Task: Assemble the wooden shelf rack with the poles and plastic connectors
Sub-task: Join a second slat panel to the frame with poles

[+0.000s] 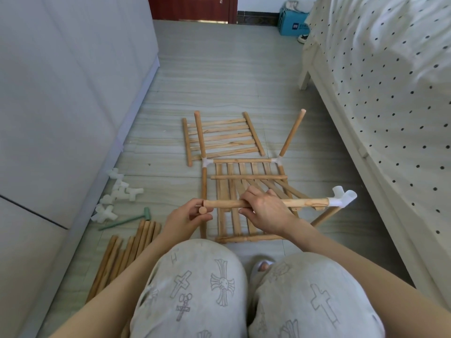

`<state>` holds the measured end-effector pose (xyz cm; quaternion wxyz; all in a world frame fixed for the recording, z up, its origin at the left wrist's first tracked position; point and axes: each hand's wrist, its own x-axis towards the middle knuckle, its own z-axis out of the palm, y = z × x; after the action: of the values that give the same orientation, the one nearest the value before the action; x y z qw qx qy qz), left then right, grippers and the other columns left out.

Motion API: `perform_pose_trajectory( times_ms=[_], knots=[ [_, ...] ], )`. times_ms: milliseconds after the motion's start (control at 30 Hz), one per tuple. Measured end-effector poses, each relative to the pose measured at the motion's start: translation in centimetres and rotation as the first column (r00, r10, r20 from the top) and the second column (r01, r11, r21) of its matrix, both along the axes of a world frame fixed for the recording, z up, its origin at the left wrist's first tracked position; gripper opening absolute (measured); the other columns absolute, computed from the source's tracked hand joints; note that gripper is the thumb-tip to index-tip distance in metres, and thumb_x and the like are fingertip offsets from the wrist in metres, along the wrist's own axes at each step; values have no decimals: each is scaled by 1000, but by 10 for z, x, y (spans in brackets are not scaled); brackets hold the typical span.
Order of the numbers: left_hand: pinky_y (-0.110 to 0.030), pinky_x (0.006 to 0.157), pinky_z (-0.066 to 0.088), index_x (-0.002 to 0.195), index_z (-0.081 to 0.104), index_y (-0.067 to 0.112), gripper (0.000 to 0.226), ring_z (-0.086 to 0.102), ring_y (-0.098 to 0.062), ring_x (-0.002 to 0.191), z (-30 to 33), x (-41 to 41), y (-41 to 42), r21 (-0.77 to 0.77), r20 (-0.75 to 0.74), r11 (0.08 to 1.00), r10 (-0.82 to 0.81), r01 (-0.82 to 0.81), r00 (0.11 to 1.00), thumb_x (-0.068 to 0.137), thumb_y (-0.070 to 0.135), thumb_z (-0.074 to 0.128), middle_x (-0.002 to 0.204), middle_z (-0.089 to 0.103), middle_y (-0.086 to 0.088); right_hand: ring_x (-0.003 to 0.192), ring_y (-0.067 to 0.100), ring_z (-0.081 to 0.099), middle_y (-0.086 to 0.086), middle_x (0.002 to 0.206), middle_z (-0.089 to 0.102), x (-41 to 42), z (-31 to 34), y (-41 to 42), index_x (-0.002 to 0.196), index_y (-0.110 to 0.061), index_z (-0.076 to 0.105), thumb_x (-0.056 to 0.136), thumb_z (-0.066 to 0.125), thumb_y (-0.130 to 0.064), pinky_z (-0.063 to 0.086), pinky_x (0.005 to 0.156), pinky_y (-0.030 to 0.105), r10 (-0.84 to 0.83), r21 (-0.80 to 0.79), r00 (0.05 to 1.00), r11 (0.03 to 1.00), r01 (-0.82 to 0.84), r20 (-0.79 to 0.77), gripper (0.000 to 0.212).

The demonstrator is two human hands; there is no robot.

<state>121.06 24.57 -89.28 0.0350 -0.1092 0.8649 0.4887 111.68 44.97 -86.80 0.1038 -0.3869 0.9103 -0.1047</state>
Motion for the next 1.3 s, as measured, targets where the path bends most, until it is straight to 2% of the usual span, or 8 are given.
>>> perform_pose_trajectory(
  times_ms=[167, 367, 567, 767, 900, 1100, 1200, 1300],
  knots=[
    [-41, 83, 48, 93, 56, 32, 25, 64, -19, 83, 1, 1, -4, 38, -20, 999, -13, 14, 1000, 84, 12, 67, 77, 65, 7, 92, 19, 55, -2, 107, 52, 2, 1, 5, 109, -17, 54, 93, 50, -37, 34, 93, 32, -16, 34, 999, 999, 15, 33, 26],
    [-40, 91, 49, 102, 56, 18, 26, 63, -26, 98, -3, 3, -4, 142, 13, 990, -4, 3, 1000, 83, 3, 67, 92, 65, -3, 98, 18, 55, -4, 111, 54, 5, 5, 6, 110, -18, 56, 93, 52, -35, 35, 92, 33, -41, 24, 997, 999, 40, 66, 25],
    [-32, 94, 48, 105, 52, 28, 32, 59, -16, 105, -17, 22, -21, 143, 42, 989, 19, -25, 999, 88, 2, 59, 103, 60, 6, 108, 19, 55, -2, 121, 57, -3, 25, -6, 122, -21, 54, 96, 45, -39, 42, 93, 37, -49, 40, 994, 998, 45, 102, 33],
    [-4, 72, 41, 107, 53, 24, 19, 55, 2, 89, -43, 44, -56, 27, 85, 987, 153, -155, 985, 94, 10, 53, 100, 59, 8, 114, 20, 54, -1, 128, 58, -24, 31, -54, 129, -21, 50, 98, 37, -43, 43, 93, 33, 71, 154, 979, 983, -101, 189, 40],
    [-14, 83, 44, 117, 56, 10, 23, 57, -11, 99, -73, 49, -88, -16, 164, 969, 244, -245, 956, 95, 10, 49, 113, 60, -4, 117, 20, 51, 1, 131, 54, -48, 17, -100, 133, -23, 46, 98, 33, -45, 39, 93, 31, 192, 346, 953, 899, -267, 236, 43],
    [-34, 105, 29, 135, 41, 5, 43, 37, -31, 129, -135, 26, -153, -351, 275, 871, 447, -344, 851, 93, 10, 47, 139, 41, -18, 123, 25, 48, 5, 137, 50, -78, -37, -176, 140, -20, 36, 99, 29, -46, 40, 99, 37, 195, 400, 929, 861, -316, 314, 49],
    [-43, 112, 23, 146, 19, 7, 61, 11, -33, 142, -158, 15, -193, -592, 339, 768, 512, -244, 789, 91, 9, 46, 154, 15, -16, 122, 24, 48, 4, 135, 52, -84, -68, -197, 140, -21, 36, 99, 30, -46, 39, 97, 35, 184, 374, 909, 867, -329, 374, 48],
    [-45, 112, 22, 147, 15, 5, 63, 13, -36, 140, -174, 3, -223, -698, 311, 689, 536, -194, 785, 91, 4, 44, 154, 14, -17, 118, 21, 51, 2, 132, 54, -89, -88, -202, 138, -21, 38, 99, 31, -45, 38, 93, 29, 129, 304, 874, 905, -297, 469, 46]
  ],
)
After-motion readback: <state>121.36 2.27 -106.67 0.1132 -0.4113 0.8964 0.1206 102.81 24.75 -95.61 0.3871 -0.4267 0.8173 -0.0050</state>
